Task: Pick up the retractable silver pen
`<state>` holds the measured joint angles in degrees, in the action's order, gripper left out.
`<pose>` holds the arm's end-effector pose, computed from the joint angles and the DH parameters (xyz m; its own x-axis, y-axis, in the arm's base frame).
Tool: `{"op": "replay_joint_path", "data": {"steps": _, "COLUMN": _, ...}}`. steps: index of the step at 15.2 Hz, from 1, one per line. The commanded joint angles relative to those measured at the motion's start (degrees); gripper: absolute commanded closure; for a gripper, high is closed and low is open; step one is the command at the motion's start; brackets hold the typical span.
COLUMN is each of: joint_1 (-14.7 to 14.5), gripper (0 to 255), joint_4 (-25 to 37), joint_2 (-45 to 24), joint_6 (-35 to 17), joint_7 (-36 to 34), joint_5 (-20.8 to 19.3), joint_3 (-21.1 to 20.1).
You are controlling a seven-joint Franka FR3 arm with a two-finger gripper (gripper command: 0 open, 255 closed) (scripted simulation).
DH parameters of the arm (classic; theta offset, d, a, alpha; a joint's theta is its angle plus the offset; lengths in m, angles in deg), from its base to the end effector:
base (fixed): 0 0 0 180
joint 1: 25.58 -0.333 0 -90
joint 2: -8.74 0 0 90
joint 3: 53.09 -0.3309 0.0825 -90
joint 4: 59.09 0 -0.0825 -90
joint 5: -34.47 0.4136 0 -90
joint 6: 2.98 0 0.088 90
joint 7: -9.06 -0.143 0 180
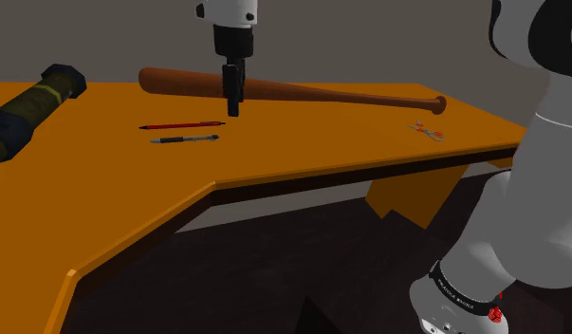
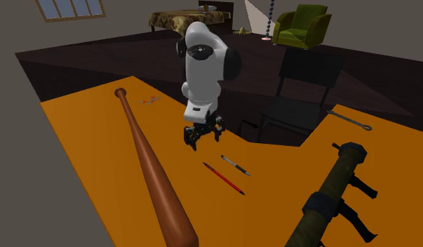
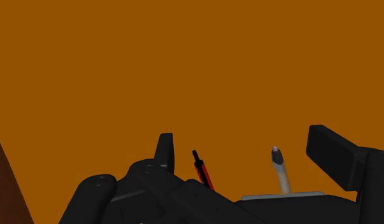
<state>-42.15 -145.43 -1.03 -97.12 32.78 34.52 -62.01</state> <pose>0.5807 0.2694 0.5384 0.6543 0.7560 -0.0187 0.7551 -0.6545 -0.0379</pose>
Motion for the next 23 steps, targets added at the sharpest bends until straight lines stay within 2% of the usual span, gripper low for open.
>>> {"op": "replay_joint_path", "data": {"steps": 1, "joint_1": -1.2, "gripper": 0, "joint_4": 4.7, "joint_2": -3.7, "joint_6": 1.2, "joint_7": 1.7, "joint_5": -0.2, "joint_3": -1.1}}
{"op": "replay_joint_path", "data": {"steps": 8, "joint_1": -6.4, "gripper": 0, "joint_4": 23.2, "joint_2": -16.8, "joint_6": 7.3, "joint_7": 7.1, "joint_5": -2.2, "joint_3": -4.7}}
{"op": "replay_joint_path", "data": {"steps": 15, "joint_1": -5.7, "gripper": 0, "joint_4": 15.1, "joint_2": -15.1, "joint_6": 1.0, "joint_7": 7.4, "joint_5": -1.8, "joint_3": -4.7}}
{"op": "replay_joint_path", "data": {"steps": 17, "joint_1": -5.7, "gripper": 0, "joint_4": 14.5, "joint_2": -15.0, "joint_6": 0.5, "joint_7": 7.4, "joint_5": -1.8, "joint_3": -4.7}}
{"op": "replay_joint_path", "data": {"steps": 18, "joint_1": -5.6, "gripper": 255, "joint_4": 14.6, "joint_2": -15.0, "joint_6": 0.5, "joint_7": 7.5, "joint_5": -1.8, "joint_3": -4.6}}
{"op": "replay_joint_path", "data": {"steps": 23, "joint_1": -5.7, "gripper": 255, "joint_4": 14.2, "joint_2": -14.9, "joint_6": 0.3, "joint_7": 7.4, "joint_5": -1.8, "joint_3": -4.7}}
